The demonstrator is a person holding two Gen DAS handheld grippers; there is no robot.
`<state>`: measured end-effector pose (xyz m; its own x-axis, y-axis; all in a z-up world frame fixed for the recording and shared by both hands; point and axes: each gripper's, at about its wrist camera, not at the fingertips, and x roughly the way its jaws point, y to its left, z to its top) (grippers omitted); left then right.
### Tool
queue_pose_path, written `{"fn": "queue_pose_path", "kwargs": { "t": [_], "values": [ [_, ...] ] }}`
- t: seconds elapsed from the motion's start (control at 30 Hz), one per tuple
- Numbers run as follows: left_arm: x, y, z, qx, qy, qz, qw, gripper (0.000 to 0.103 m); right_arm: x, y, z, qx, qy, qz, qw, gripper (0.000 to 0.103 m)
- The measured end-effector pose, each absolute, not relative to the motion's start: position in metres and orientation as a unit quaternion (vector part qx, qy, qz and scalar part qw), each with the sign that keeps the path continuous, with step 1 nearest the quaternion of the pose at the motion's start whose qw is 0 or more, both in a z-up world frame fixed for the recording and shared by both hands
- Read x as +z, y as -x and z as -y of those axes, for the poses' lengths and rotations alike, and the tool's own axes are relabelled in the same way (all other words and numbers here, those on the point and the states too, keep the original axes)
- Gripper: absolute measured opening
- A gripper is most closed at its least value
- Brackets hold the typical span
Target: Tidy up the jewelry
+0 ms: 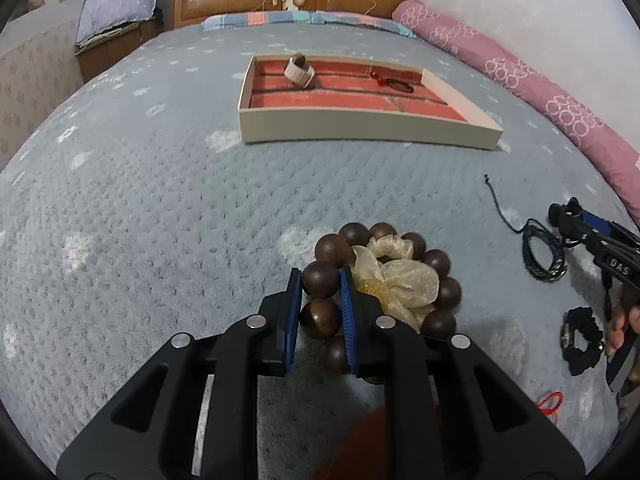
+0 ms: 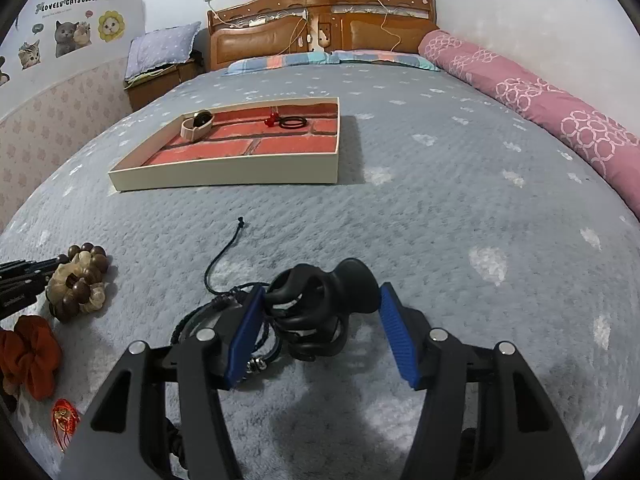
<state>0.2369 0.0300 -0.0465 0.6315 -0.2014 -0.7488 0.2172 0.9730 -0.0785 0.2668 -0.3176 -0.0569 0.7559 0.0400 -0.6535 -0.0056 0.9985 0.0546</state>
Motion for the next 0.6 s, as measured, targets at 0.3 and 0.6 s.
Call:
{"fn": "queue_pose_path", "kwargs": {
  "t": [0.3, 0.6],
  "values": [
    [-0.019, -0.224, -0.026, -0.130, 0.001, -0.374, 0.919, 0.018, -0.050, -0.264, 0.315, 0.008, -0.013, -0.340, 0.940, 0.058],
    [0.008, -0.226, -0.018, -0.147, 0.004, -0.350, 0.925, 0.018, -0.036, -0.264, 0.318, 0.005, -0.011, -0.331, 0.944, 0.058]
  ]
}}
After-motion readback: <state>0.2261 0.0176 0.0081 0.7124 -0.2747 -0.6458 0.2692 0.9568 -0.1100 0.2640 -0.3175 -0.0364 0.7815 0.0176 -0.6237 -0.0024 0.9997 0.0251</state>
